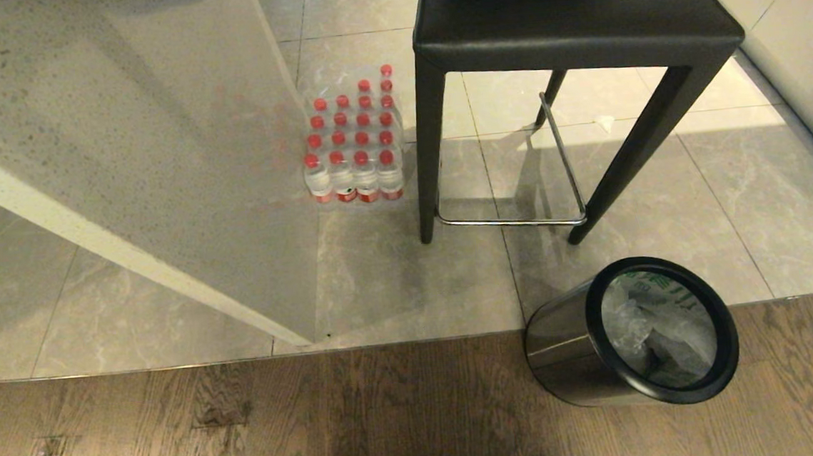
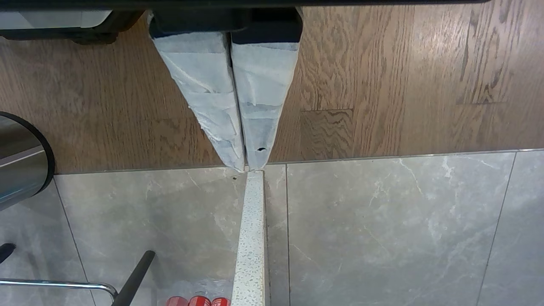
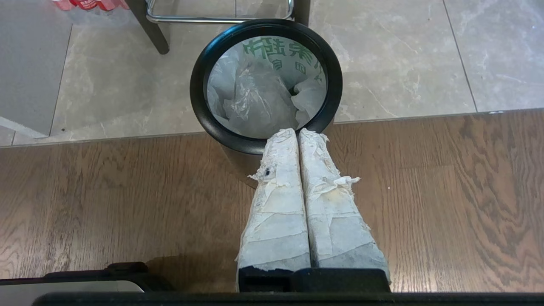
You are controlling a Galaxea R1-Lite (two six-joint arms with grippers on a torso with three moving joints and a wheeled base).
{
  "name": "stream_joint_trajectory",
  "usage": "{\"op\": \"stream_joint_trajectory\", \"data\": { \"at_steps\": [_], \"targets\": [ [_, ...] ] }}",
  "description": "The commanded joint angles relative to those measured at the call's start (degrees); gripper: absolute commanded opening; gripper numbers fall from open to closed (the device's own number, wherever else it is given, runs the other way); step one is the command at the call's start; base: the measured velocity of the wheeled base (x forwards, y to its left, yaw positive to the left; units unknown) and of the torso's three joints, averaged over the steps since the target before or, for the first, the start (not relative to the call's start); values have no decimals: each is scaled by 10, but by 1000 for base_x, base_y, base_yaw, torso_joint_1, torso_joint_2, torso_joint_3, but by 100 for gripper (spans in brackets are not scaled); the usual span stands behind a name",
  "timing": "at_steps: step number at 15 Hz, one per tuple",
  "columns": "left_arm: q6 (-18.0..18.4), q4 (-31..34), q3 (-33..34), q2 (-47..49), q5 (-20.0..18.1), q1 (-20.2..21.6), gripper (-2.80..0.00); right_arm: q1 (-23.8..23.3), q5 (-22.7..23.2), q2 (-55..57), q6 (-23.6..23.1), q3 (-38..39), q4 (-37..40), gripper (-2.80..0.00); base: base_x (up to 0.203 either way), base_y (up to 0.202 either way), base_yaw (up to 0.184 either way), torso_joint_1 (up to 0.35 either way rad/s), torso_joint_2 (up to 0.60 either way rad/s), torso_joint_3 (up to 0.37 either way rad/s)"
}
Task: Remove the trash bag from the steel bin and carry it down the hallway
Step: Place the outer trash can on the ground
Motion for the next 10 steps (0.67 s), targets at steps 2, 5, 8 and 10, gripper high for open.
{"op": "stream_joint_trajectory", "data": {
  "at_steps": [2,5,8,10],
  "targets": [
    [0,0,0,0,0,0,-280,0,0,0,-6,-1,5,-280,0,0,0,0,0,0],
    [0,0,0,0,0,0,-280,0,-5,7,-2,-26,19,-280,0,0,0,0,0,0],
    [0,0,0,0,0,0,-280,-1,-11,129,38,-184,88,-280,0,0,0,0,0,0],
    [0,1,0,0,0,0,-280,-3,-19,268,78,-292,173,-280,0,0,0,0,0,0]
  ]
}}
